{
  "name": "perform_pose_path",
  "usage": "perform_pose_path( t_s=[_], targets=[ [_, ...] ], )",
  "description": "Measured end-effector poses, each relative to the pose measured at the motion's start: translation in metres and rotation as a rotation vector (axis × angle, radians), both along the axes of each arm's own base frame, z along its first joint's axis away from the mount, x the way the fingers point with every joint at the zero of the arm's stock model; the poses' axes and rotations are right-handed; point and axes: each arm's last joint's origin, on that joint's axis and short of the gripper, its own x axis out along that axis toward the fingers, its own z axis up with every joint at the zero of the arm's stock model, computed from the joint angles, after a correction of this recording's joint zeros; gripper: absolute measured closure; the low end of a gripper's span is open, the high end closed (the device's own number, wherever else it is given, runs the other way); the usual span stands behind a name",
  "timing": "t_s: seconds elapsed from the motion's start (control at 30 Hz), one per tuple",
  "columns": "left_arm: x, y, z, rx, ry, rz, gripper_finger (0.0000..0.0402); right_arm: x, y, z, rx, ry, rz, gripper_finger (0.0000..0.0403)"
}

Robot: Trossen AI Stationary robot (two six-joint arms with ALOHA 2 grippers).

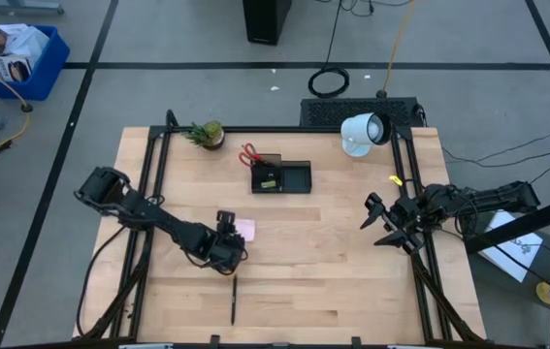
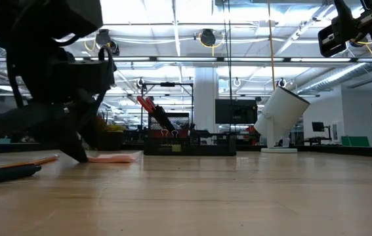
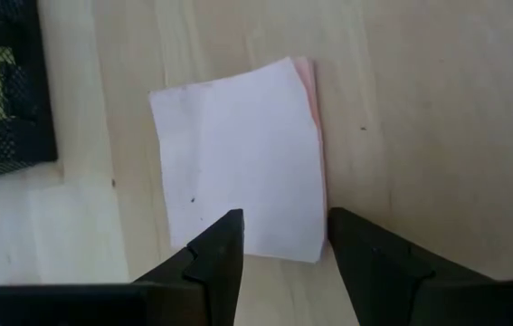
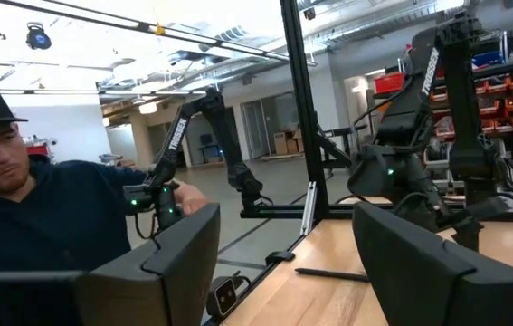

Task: Pick and place office supplies into organizer
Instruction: Put the sticky note into the mesh organizer

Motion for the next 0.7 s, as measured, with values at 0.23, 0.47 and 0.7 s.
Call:
perform_pose_path(
  t_s=[0.23, 0.47, 0.7],
  targets=[
    [0.004, 0.001, -0.01, -0.006, 0.01, 0.015, 0.0272, 0.0, 0.0, 0.0, 0.004, 0.003, 0.001, 0.016],
    [0.008, -0.001, -0.01, -0.037, -0.029, 0.061, 0.0389, 0.0, 0.0, 0.0, 0.002, 0.002, 0.001, 0.0157],
    [0.027, -0.015, 0.012, -0.046, -0.114, 0.076, 0.0397, 0.0, 0.0, 0.0, 0.002, 0.002, -0.003, 0.0159]
  ],
)
